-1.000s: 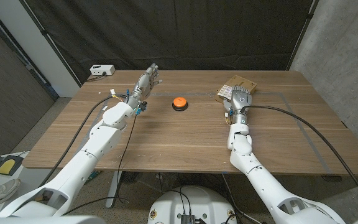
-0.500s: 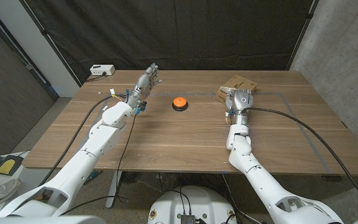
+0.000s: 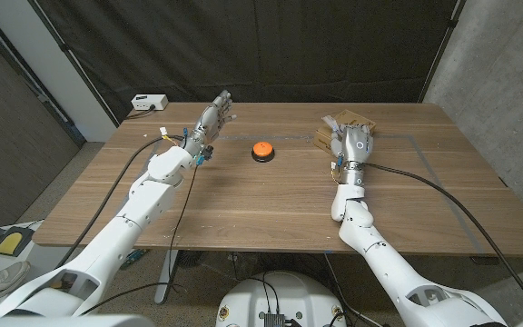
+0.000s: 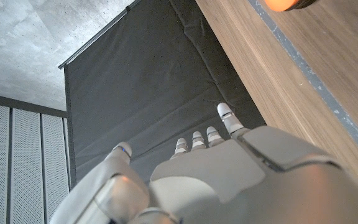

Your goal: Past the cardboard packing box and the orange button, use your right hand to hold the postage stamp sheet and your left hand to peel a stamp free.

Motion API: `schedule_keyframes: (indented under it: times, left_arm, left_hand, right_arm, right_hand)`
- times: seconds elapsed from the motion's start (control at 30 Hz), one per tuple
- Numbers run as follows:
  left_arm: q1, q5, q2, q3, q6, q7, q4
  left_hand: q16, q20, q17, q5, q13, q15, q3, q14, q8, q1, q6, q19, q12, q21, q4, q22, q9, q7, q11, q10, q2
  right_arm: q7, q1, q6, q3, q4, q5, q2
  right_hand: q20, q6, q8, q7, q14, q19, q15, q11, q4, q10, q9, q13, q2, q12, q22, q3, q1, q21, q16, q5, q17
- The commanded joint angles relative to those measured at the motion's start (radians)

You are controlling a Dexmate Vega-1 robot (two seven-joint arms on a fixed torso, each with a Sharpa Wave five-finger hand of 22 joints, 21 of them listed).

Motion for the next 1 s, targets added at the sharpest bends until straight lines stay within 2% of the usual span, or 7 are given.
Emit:
schedule_keyframes:
  times: [0.03, 0.27, 0.33, 0.53, 0.63, 0.77, 1.0]
  left_arm:
    - [-0.034, 0.018, 0.015, 0.017, -0.019, -0.056, 0.019]
    - [-0.037, -0.009, 0.002, 0.012, -0.017, -0.071, 0.027]
    - [-0.039, -0.005, 0.004, 0.014, -0.017, -0.073, 0.027]
    - [-0.042, -0.006, 0.004, 0.015, -0.018, -0.078, 0.028]
    - [-0.044, -0.005, 0.005, 0.016, -0.018, -0.083, 0.028]
    - [-0.047, -0.002, 0.006, 0.018, -0.017, -0.083, 0.026]
    - [-0.053, 0.003, 0.004, 0.024, -0.018, -0.086, 0.026]
  left_hand:
    - [0.007, 0.017, 0.001, -0.01, 0.004, 0.011, 0.024, -0.05, 0.016, 0.059, -0.051, -0.147, 0.006, -0.011, -0.04, 0.003, 0.002, -0.008, -0.004, -0.059, 0.001]
    - [0.015, 0.032, 0.003, -0.023, 0.004, 0.021, 0.036, -0.017, 0.022, 0.092, -0.02, -0.133, 0.014, -0.013, -0.062, 0.006, 0.003, -0.009, 0.0, -0.035, 0.005]
    - [0.017, 0.034, 0.005, -0.026, 0.005, 0.022, 0.035, -0.012, 0.023, 0.091, -0.014, -0.131, 0.015, -0.013, -0.06, 0.007, 0.003, -0.009, 0.0, -0.031, 0.006]
    - [0.017, 0.039, 0.006, -0.029, 0.005, 0.021, 0.034, -0.009, 0.022, 0.089, -0.012, -0.127, 0.016, -0.012, -0.058, 0.008, 0.003, -0.009, 0.0, -0.026, 0.007]
    - [0.018, 0.042, 0.007, -0.032, 0.005, 0.023, 0.033, -0.005, 0.02, 0.087, -0.012, -0.125, 0.016, -0.012, -0.056, 0.009, 0.004, -0.01, 0.001, -0.023, 0.008]
    - [0.022, 0.042, 0.009, -0.035, 0.005, 0.022, 0.032, 0.009, 0.018, 0.085, -0.012, -0.124, 0.017, -0.013, -0.053, 0.01, 0.004, -0.013, 0.0, -0.018, 0.009]
    - [0.021, 0.042, 0.01, -0.038, 0.006, 0.021, 0.031, 0.009, 0.016, 0.082, -0.011, -0.122, 0.019, -0.014, -0.051, 0.01, 0.004, -0.014, 0.001, -0.012, 0.01]
  right_arm:
    - [-0.127, -0.034, 0.331, 0.208, -0.026, -0.181, 0.077]
    - [-0.127, -0.054, 0.465, 0.307, -0.078, -0.291, 0.145]
    - [-0.127, -0.053, 0.506, 0.31, -0.081, -0.278, 0.142]
    - [-0.073, -0.054, 0.543, 0.228, -0.104, -0.113, 0.066]
    - [-0.034, -0.055, 0.561, 0.195, -0.118, -0.027, 0.034]
    - [0.133, -0.074, 0.612, 0.176, -0.177, 0.158, -0.003]
    - [0.615, -0.086, 0.684, 0.145, -0.276, 0.645, -0.121]
  right_hand:
    - [0.001, 0.073, 0.004, -0.048, 0.023, 0.012, -0.143, -0.008, -0.007, -0.021, 0.002, 0.003, -0.013, -0.014, 0.004, -0.005, 0.008, 0.014, 0.005, -0.004, 0.006]
    - [-0.016, 0.099, -0.03, -0.053, 0.178, 0.053, -0.156, -0.011, -0.023, 0.049, 0.003, 0.01, -0.021, -0.016, 0.007, -0.025, 0.088, 0.059, 0.088, -0.014, 0.066]
    - [0.002, 0.102, -0.037, -0.052, 0.197, 0.078, -0.156, -0.012, -0.023, 0.06, 0.005, 0.014, -0.024, -0.018, 0.009, -0.032, 0.104, 0.078, 0.1, -0.015, 0.08]
    - [-0.026, 0.05, -0.052, -0.051, 0.233, 0.049, -0.155, -0.012, 0.022, 0.059, 0.041, 0.048, 0.031, -0.016, 0.023, -0.052, 0.093, 0.102, 0.132, -0.019, 0.13]
    - [-0.052, 0.017, -0.028, -0.055, 0.249, 0.027, -0.154, -0.014, 0.053, 0.069, 0.095, 0.088, 0.042, -0.012, 0.039, -0.066, 0.079, 0.136, 0.168, -0.015, 0.197]
    - [-0.07, -0.019, 0.025, -0.055, 0.264, -0.001, -0.153, -0.016, 0.093, 0.127, 0.183, 0.173, 0.043, 0.018, 0.055, -0.072, 0.065, 0.202, 0.219, -0.005, 0.306]
    - [-0.081, -0.029, 0.058, -0.055, 0.274, -0.014, -0.152, -0.017, 0.103, 0.143, 0.23, 0.221, 0.038, 0.021, 0.064, -0.08, 0.062, 0.244, 0.255, -0.001, 0.376]
